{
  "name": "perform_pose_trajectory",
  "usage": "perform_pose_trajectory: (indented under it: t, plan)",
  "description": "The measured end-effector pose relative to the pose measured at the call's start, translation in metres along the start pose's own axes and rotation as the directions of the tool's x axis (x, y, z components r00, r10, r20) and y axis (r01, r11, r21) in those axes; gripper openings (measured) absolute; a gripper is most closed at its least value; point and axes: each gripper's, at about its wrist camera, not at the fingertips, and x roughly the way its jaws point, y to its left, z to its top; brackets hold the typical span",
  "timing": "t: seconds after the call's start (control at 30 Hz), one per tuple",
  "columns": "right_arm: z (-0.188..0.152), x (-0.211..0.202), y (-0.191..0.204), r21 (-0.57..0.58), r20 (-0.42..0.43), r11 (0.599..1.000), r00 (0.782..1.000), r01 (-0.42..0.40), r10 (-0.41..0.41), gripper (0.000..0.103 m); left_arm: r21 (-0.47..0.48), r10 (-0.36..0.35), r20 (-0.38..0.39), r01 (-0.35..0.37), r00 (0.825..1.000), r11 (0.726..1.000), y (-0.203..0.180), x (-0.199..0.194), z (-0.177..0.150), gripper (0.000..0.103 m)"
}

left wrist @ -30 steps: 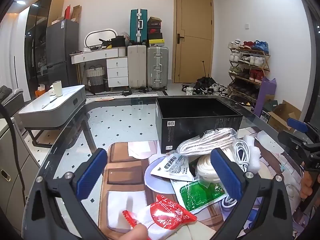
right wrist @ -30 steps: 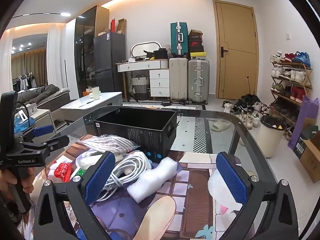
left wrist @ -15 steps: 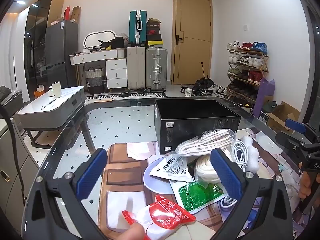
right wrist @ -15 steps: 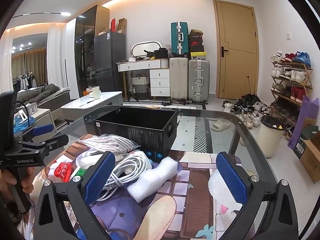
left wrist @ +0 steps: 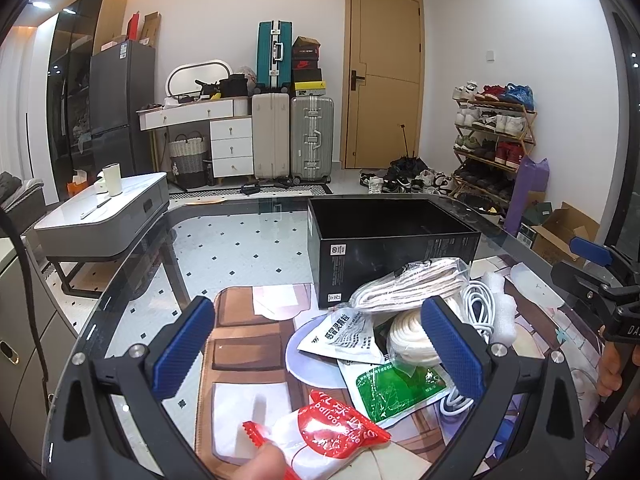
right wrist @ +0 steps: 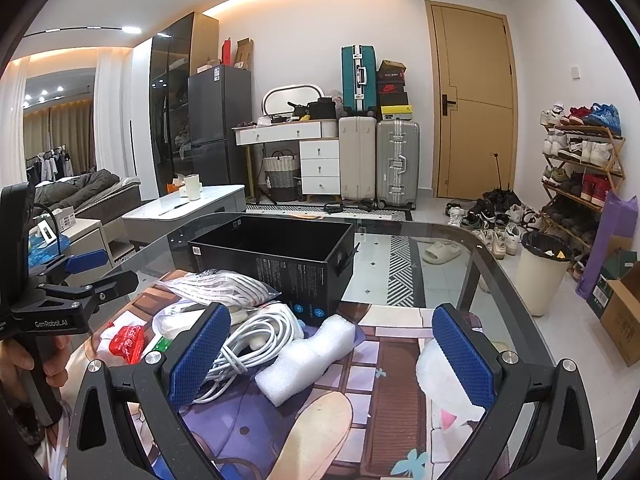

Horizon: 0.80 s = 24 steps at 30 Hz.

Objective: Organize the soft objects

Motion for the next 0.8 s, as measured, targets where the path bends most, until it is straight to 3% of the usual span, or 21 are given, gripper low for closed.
perform_pose_trajectory:
  t: [0.8]
  plan:
    - [-0.0004, 0.0048, 0.0000, 0.000, -0.006, 1.000, 1.000, -0.005, 0.005, 0.103, -0.003, 0.000, 0.003, 0.000, 1.000, 1.000, 0.0014, 0.0042, -0.0019, 0.103]
